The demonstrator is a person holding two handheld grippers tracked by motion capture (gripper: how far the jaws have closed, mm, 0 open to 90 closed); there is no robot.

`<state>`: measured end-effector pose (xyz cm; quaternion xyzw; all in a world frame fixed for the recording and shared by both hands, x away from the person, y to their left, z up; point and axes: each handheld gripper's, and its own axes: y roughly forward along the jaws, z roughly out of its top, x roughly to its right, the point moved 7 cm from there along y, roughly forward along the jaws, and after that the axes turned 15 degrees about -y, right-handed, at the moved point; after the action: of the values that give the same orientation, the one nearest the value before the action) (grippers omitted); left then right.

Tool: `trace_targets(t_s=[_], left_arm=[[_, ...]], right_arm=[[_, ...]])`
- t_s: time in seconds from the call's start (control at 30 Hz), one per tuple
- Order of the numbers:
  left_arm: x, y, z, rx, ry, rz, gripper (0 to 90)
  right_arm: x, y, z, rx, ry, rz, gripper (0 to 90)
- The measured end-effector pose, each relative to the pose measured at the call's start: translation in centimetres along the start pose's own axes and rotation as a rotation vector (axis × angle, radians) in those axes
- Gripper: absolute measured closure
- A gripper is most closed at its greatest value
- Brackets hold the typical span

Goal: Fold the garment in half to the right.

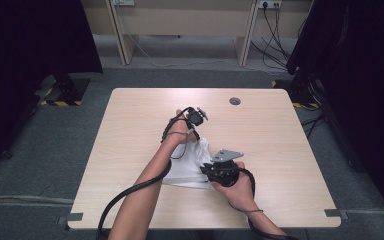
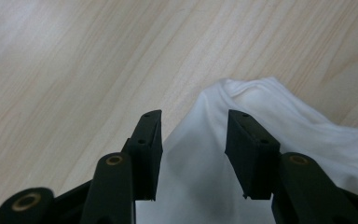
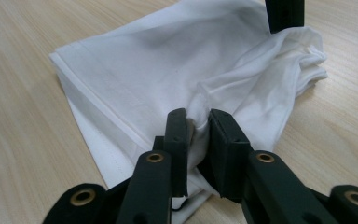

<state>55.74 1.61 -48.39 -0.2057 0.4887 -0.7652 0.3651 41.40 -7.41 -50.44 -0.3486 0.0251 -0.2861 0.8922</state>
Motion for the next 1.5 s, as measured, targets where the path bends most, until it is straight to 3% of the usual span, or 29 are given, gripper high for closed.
trace_targets(t_s=[0.4, 0.7, 1.07, 1.17, 1.3, 1.5], left_arm=[[1.0, 0.5, 0.4, -0.002, 0.022, -0.011, 54.6], [1.6, 1.1, 0.7, 0.001, 0.042, -0.019, 54.0], [2.1, 1.3, 1.1, 0.004, 0.049, -0.023, 53.8], [2.2, 1.4, 1.1, 0.005, 0.050, -0.024, 53.8], [2.3, 1.5, 1.2, 0.006, 0.051, -0.024, 53.8], [2.4, 1.5, 1.2, 0.005, 0.051, -0.026, 53.7]], right_arm=[[0.1, -0.8, -0.5, -0.012, -0.002, -0.016, 84.8], [0.3, -1.5, -1.0, -0.013, 0.006, -0.032, 84.1], [0.8, -2.2, -1.8, -0.061, -0.008, -0.065, 80.0], [1.1, -2.7, -1.4, -0.037, -0.001, -0.081, 77.9], [1.0, -3.3, 0.3, 0.040, -0.018, -0.094, 75.6], [-0.2, -2.2, 1.7, 0.052, -0.058, -0.042, 74.1]])
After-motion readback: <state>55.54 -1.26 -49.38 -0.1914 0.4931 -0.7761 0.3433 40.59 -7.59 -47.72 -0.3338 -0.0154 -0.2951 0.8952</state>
